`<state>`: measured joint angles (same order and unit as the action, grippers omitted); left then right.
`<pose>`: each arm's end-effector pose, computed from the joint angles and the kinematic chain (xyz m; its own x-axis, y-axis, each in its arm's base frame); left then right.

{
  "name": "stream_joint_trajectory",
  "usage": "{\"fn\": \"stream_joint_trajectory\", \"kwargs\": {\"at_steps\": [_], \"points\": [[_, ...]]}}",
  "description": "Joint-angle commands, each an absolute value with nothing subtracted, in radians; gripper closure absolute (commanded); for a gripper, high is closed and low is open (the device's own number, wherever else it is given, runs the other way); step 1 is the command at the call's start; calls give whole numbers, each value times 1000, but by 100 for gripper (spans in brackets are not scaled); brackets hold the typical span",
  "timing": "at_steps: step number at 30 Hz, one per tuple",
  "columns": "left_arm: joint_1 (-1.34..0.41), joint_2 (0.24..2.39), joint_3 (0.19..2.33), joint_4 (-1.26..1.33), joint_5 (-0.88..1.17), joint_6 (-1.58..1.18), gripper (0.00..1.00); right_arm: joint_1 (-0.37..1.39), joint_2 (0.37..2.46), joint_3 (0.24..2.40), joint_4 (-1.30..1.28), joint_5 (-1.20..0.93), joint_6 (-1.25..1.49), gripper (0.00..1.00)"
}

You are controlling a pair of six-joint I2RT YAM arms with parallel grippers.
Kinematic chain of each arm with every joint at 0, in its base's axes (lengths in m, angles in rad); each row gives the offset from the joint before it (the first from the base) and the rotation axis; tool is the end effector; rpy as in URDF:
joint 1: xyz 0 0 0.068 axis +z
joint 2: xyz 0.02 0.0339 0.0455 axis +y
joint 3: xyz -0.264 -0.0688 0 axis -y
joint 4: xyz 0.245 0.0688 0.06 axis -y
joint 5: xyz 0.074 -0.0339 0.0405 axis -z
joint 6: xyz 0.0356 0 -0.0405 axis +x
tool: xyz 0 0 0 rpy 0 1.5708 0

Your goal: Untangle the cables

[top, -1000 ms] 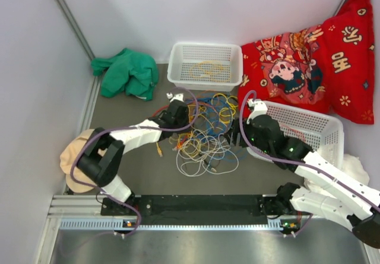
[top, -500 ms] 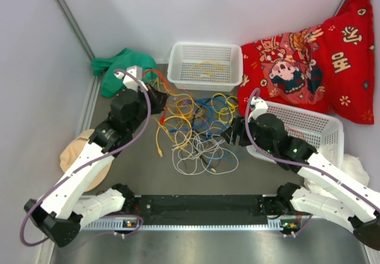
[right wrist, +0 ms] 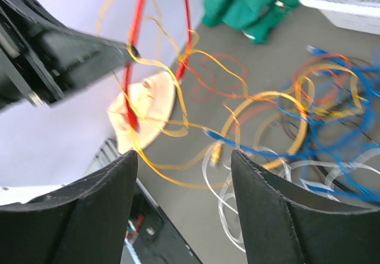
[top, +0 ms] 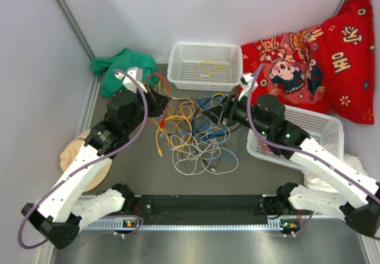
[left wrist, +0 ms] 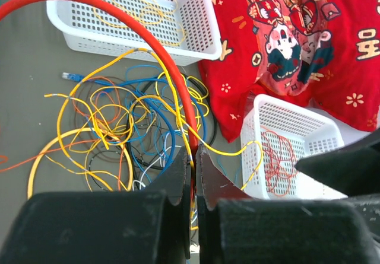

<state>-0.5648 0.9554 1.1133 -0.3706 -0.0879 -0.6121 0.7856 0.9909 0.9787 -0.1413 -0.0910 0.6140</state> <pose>0.1766 -0.1082 0.4037 -0.4107 -0.4174 -0.8106 0.2746 0.7912 -0.5465 0.1598 0.1644 0.3746 -0.5307 0.2806 -0.7997 -0.5653 0.5858 0.5807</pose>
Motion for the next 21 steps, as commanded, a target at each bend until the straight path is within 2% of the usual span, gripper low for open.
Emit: {"fn": "stream_joint_trajectory", "kwargs": {"at_steps": [1,9,11,12,14,15,19,20,21], "points": [[-561,933,1126,-331,-58,-620,100,798,1089,1043,27,-196,652,38],[-563,928,1111,-334,-40,-629,100,847,1252,1126,45,-216,631,46],[-563,925,1108,-334,-41,-629,100,853,1276,1143,55,-213,627,53],[-561,922,1104,-336,-41,-629,100,853,1281,1152,57,-207,624,67],[-563,919,1100,-341,-44,-627,100,853,1278,1167,43,-174,615,86],[-561,919,1100,-347,-51,-627,100,853,1272,1190,32,-158,598,100],[-561,904,1092,-380,-84,-618,100,853,1229,1276,-96,-57,516,100],[-561,902,1091,-390,-113,-615,95,853,1210,1298,-122,-11,499,100],[-563,900,1092,-402,-135,-617,47,853,1207,1354,-155,-3,468,100]]}}
